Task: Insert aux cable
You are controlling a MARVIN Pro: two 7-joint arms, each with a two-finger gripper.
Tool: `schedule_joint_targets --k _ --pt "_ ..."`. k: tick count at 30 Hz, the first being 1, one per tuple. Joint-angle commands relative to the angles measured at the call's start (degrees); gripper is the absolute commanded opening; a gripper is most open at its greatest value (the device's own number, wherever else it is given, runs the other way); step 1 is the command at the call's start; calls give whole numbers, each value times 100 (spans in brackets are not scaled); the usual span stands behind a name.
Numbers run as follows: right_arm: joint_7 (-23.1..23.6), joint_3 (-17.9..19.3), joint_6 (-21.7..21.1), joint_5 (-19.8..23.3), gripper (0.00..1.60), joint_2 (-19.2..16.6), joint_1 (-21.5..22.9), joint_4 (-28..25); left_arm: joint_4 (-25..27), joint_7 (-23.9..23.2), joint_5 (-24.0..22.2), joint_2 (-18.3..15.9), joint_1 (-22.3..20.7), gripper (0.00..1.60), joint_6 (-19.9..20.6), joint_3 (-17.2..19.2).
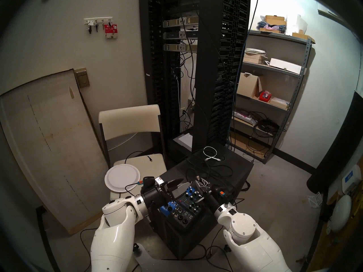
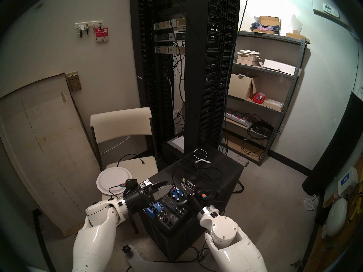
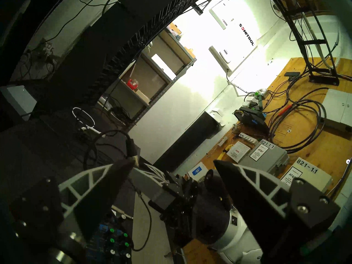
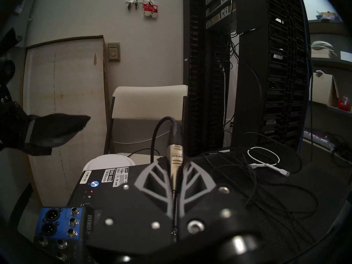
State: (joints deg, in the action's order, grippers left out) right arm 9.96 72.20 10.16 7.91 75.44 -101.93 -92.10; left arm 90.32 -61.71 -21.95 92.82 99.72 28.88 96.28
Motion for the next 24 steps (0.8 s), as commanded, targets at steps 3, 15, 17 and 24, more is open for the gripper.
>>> schedule_joint_targets --k 3,15,17,24 --pt "86 3 77 100 0 -11 -85 -414 -219 275 -208 -23 -242 160 -230 -83" --pt "227 -76 -84 158 0 -46 -261 -484 -714 643 -534 -62 -622 160 -510 -244" --pt "240 -83 -92 160 0 -45 -263 -483 -757 681 -556 -66 -664 160 -533 -285" --pt "297 -103 -142 162 0 -64 -270 -511 -903 774 -605 -70 -787 160 -584 -376"
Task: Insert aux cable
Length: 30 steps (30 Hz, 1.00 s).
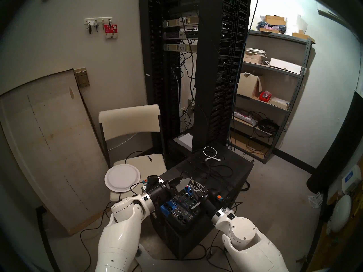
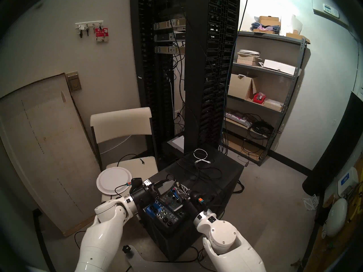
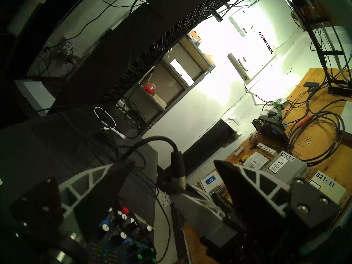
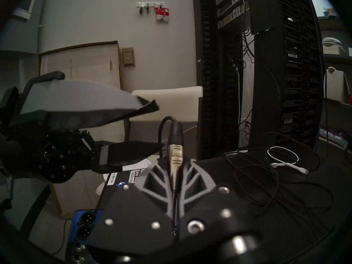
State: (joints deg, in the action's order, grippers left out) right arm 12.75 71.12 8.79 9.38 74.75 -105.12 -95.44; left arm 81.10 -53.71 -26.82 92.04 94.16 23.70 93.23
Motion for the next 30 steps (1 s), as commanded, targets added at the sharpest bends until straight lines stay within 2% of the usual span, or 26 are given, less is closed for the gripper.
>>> schedule_joint_targets --k 1,20,23,28,30 --pt "20 6 -7 14 0 4 45 -183 2 -20 -119 10 -243 160 -69 -77" --pt "108 -31 -53 62 0 -37 -72 -388 -212 49 -81 10 -327 159 -34 -113" --pt "119 -36 -65 65 0 -40 -76 -398 -238 39 -69 2 -354 143 -38 -127" --pt "110 -33 -82 55 0 -45 -94 -425 -292 33 -60 6 -384 136 -72 -145" --pt "115 -29 -86 59 0 -50 -97 -431 -292 36 -58 3 -388 109 -66 -152"
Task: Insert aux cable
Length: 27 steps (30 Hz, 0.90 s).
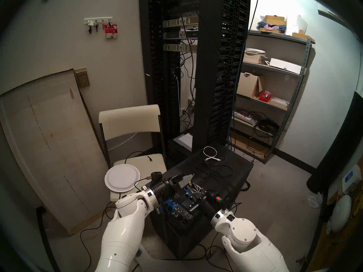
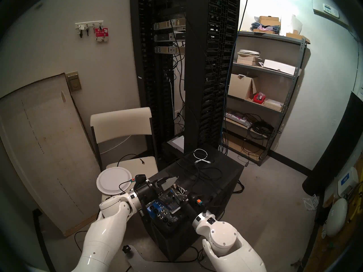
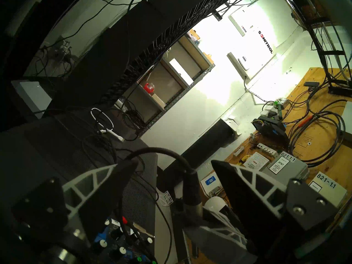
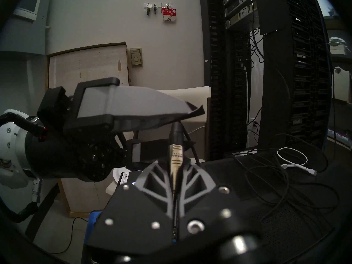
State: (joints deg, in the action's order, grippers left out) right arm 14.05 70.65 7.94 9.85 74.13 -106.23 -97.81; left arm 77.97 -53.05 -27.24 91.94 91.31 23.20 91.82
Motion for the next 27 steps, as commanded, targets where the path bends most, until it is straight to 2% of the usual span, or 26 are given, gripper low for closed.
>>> schedule_joint_targets --k 1,3,7,10,11,13,14,23,24,25,26,27 --pt "-14 20 -2 14 0 11 12 -197 21 -30 -14 12 -105 88 -14 -13" --pt "-5 23 -10 20 0 7 11 -200 21 -25 -11 10 -105 74 -9 -18" --pt "5 27 -10 32 0 4 10 -196 21 -34 -19 11 -99 58 -14 -18" --pt "30 26 -21 51 0 -2 15 -193 21 -46 -32 19 -93 53 -28 -9" --pt "29 24 -23 52 0 -1 13 -196 21 -48 -33 22 -91 40 -34 -6" --pt "47 14 -41 61 0 -7 10 -211 27 -56 -36 26 -86 33 -50 -2" --pt "48 11 -43 62 0 -6 7 -214 34 -56 -56 31 -79 0 -79 2" --pt "173 -35 -113 121 0 -44 3 -204 41 -346 -43 -25 -63 0 -287 29" --pt "191 -39 -133 128 6 -54 4 -210 53 -354 -44 -29 -56 0 -282 39" --pt "192 -39 -130 131 23 -53 -2 -213 48 -392 -47 -40 -59 0 -303 42" --pt "192 -39 -130 131 23 -53 -2 -213 48 -392 -47 -40 -59 0 -303 42" --pt "200 -43 -144 129 51 -60 -6 -219 51 -399 -48 -42 -58 0 -301 52"
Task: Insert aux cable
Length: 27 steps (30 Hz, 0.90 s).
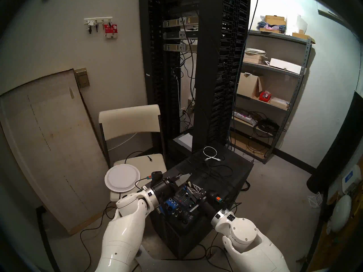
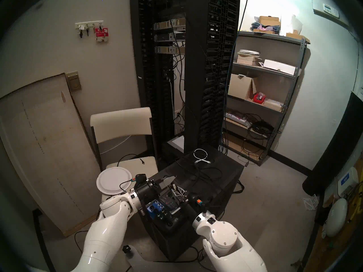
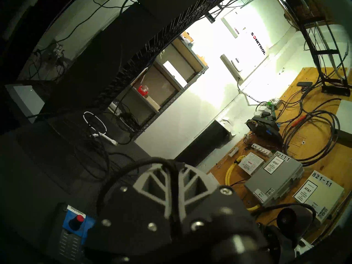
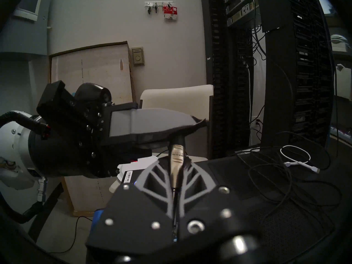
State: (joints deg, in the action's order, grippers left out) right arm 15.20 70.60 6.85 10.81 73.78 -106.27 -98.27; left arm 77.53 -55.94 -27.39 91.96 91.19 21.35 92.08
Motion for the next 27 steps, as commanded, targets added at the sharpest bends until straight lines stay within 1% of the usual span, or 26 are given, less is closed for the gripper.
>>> schedule_joint_targets --k 1,3,4,5,6,12,14,16,19,21,22,23,25,26,27 --pt "99 -49 -64 27 78 -43 -13 -186 121 -118 -1 -60 -39 0 -160 30" --pt "105 -48 -74 31 120 -53 -29 -199 126 -141 -2 -65 -38 0 -187 51" --pt "107 -45 -79 31 132 -64 -42 -209 124 -182 4 -86 -43 0 -236 51" --pt "109 -39 -83 32 157 -75 -54 -219 139 -185 4 -90 -37 0 -247 61" --pt "111 -29 -87 35 160 -93 -73 -232 131 -246 21 -130 -55 0 -286 43" --pt "131 81 -100 106 160 -206 -198 -366 255 -283 63 -215 -9 0 -325 42" --pt "120 198 -110 193 157 -245 -316 -504 302 -310 83 -226 31 0 -466 57" --pt "129 230 -124 216 157 -265 -344 -554 299 -350 95 -247 31 0 -514 47" --pt "135 385 -132 352 157 -297 -441 -678 380 -432 158 -305 90 0 -689 10" --pt "129 487 -135 425 149 -307 -478 -727 475 -500 214 -346 164 0 -785 -38" --pt "100 574 -111 444 135 -310 -496 -762 570 -545 285 -382 237 0 -900 -86" --pt "120 610 -132 473 130 -322 -498 -782 604 -565 298 -388 270 0 -931 -96" --pt "124 641 -125 479 128 -325 -489 -793 640 -601 323 -400 305 0 -1001 -112" --pt "126 664 -131 490 122 -321 -487 -805 675 -622 343 -404 339 0 -1050 -118" --pt "135 676 -143 500 120 -321 -478 -810 710 -661 370 -427 371 0 -1086 -137"
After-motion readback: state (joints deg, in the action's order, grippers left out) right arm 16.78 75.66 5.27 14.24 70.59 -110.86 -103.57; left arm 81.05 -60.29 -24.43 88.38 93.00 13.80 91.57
